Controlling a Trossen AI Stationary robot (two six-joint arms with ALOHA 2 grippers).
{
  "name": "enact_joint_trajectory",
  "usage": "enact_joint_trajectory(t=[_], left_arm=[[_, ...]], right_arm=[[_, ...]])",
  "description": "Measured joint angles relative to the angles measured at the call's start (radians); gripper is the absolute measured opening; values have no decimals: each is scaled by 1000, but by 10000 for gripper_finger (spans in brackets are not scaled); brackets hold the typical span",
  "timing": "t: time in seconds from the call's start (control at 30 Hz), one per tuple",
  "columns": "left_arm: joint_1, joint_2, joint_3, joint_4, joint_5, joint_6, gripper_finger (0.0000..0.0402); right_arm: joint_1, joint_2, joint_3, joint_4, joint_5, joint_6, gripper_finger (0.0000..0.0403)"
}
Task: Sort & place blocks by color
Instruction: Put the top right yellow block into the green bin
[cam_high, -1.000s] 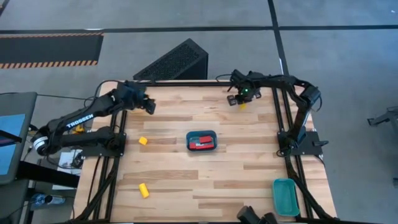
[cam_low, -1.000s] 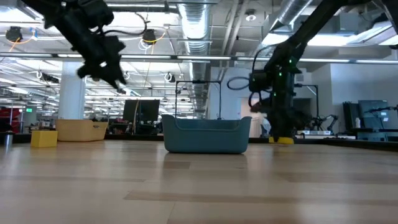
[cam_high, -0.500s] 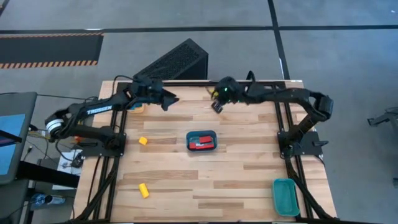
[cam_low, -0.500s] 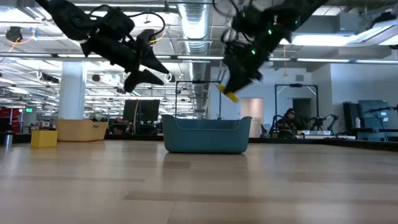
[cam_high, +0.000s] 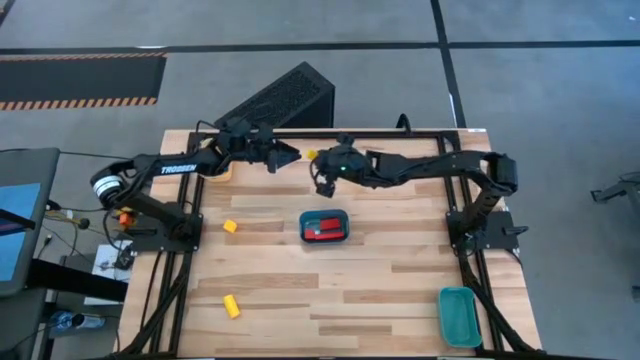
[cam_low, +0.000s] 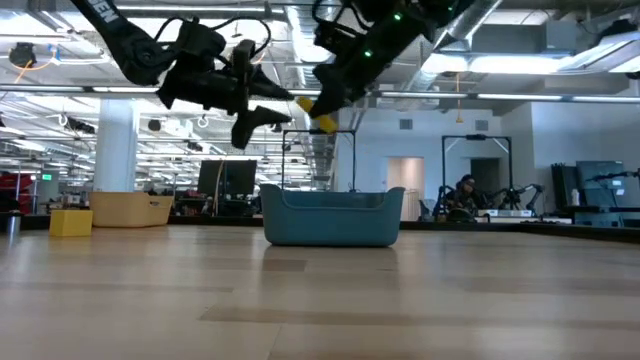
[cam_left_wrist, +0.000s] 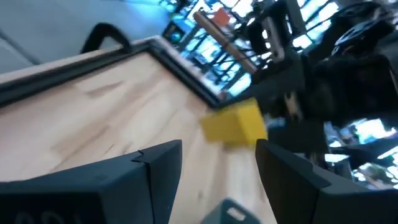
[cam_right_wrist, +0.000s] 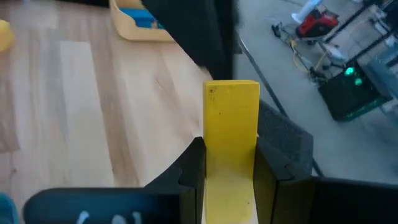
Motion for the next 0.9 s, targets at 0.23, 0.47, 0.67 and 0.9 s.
enact_joint_trajectory(t=[0.23, 0.47, 0.67, 0.9], left_arm=[[-7, 10, 73, -37, 34, 25, 190], [3, 10, 129, -227, 5, 137, 190], [2, 7, 136, -237, -16, 194, 167], [5, 8, 134, -202, 5, 202, 45]], right_arm=[[22, 119, 193, -116, 105, -83, 91], [40, 169, 295, -170, 150, -166, 92], [42, 169, 298, -170, 160, -175, 93], [54, 166, 300, -171, 180, -167, 103]])
